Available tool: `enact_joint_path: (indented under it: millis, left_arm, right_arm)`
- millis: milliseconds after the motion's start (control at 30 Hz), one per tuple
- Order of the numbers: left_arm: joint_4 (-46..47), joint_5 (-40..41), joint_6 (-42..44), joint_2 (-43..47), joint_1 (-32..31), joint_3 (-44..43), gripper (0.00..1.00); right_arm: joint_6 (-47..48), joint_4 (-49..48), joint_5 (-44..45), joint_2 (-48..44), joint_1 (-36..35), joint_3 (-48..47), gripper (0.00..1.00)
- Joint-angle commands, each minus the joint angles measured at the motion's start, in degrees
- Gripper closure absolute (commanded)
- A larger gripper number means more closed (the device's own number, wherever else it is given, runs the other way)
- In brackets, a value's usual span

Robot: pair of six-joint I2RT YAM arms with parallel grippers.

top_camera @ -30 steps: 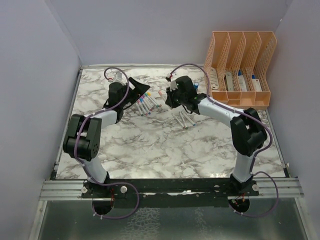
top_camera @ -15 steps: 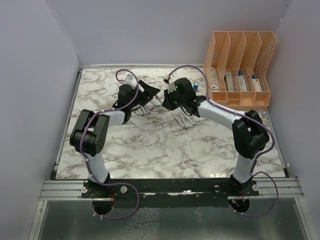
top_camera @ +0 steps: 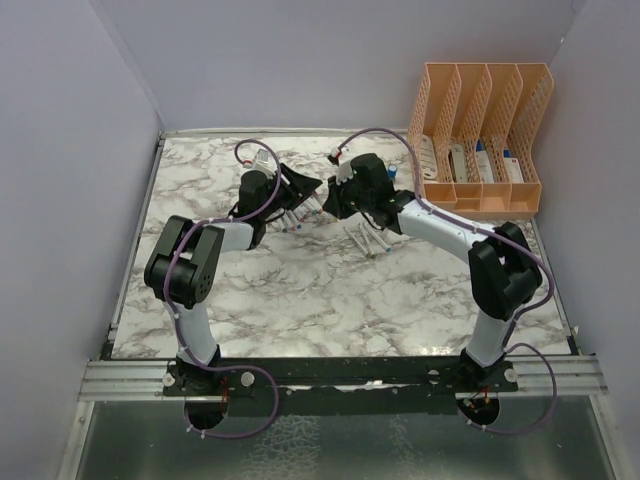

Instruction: Open the pen caps

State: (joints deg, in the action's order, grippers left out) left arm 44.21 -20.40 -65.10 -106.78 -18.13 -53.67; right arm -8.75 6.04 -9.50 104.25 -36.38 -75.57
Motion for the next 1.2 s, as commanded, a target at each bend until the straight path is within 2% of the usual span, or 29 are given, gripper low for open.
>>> enact_joint_path:
  millis: [0, 400, 500, 567, 633, 667, 767, 867, 1167]
  left_arm:
    - [4.1, -1.8, -0.8, -0.6, -0.2, 0.4, 0.52]
    - [5.5, -2.1, -1.5, -0.6, -0.3, 0.8, 0.76]
    - [6.0, -2.1, -1.6, -0.5, -0.3, 1.0, 0.86]
    - [6.3, -2.4, -1.8, -0.6, -0.3, 1.1, 0.99]
    - [6.8, -2.6, -2.0, -0.7, -0.3, 1.2, 1.0]
    - [7.1, -2.8, -2.1, -0.8, -0.3, 1.3, 1.0]
    - [7.7, -3.3, -2.5, -0.7, -0.4, 1.4, 1.0]
    - [7.9, -3.5, -2.5, -0.3, -0.4, 1.6, 1.0]
    - [7.9, -3.4, -2.7, 0.4, -2.2, 1.3, 1.0]
  right_arm:
    - [0.0, -1.9, -2.1, -3.2, -0.4, 0.4, 0.99]
    - [0.2, -1.9, -2.6, -3.3, -0.6, 1.0, 0.99]
    - [0.3, -1.9, -2.5, -3.2, -0.6, 1.0, 0.99]
    - [0.2, -2.1, -2.3, -3.2, -0.6, 0.9, 0.99]
    - [0.1, -2.1, -2.0, -3.3, -0.6, 0.9, 0.98]
    - [0.0, -2.2, -1.9, -3.5, -0.6, 1.0, 0.95]
    - [0.1, -2.1, -1.8, -3.4, -0.6, 0.7, 0.68]
    - [0.2, -1.5, -1.6, -2.7, -0.6, 0.0, 0.57]
    - [0.2, -0.5, -1.5, -0.1, -0.6, -2.4, 0.57]
